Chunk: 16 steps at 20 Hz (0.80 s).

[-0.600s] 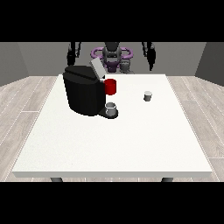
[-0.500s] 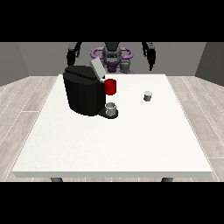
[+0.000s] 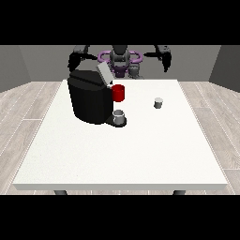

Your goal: Insert the coffee pod into the coffee machine and close the lid

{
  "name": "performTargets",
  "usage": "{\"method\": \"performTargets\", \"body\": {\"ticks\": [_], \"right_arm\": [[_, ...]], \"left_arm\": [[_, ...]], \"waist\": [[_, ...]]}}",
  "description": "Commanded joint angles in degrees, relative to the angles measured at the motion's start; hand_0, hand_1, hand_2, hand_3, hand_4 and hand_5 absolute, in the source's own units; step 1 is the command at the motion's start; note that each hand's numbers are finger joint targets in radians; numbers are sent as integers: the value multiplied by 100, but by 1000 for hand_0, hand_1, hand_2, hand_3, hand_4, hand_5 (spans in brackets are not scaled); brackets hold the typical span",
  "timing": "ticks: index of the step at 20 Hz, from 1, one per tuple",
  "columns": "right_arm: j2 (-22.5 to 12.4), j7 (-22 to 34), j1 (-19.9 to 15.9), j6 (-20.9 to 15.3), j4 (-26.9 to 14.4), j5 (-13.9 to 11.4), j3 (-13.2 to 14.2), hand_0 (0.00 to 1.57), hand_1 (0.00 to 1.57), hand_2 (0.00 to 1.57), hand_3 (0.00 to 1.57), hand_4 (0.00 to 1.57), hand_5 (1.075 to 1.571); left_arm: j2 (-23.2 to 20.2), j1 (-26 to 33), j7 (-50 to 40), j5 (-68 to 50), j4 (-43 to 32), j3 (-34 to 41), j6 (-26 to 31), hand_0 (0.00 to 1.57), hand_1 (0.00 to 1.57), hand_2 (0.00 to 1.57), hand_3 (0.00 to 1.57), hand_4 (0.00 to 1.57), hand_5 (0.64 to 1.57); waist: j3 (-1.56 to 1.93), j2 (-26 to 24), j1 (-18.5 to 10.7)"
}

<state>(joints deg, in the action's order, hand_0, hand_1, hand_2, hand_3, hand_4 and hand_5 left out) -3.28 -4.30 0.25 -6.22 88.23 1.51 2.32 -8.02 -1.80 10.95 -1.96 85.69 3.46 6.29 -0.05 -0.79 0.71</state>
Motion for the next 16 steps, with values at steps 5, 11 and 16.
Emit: {"method": "performTargets", "body": {"ticks": [5, 11, 16], "right_arm": [[257, -343, -69, -159, 71, -69, -110, 0, 0, 0, 0, 158, 1571], [320, -286, -288, -132, 134, -63, -300, 0, 0, 0, 0, 228, 1571], [324, -131, -547, -270, 224, -116, -489, 0, 0, 0, 0, 283, 1571]], "left_arm": [[-789, -640, -122, 480, -572, 385, 85, 0, 0, 0, 0, 0, 1571], [-1312, -1590, -843, 135, -1411, 799, 526, 0, 0, 0, 0, 0, 1571], [-1302, -1780, -329, 834, -2125, 588, 168, 0, 0, 0, 0, 0, 1571]], "waist": [[5, 215, 270], [4, 593, 608], [3, 902, 709]]}}
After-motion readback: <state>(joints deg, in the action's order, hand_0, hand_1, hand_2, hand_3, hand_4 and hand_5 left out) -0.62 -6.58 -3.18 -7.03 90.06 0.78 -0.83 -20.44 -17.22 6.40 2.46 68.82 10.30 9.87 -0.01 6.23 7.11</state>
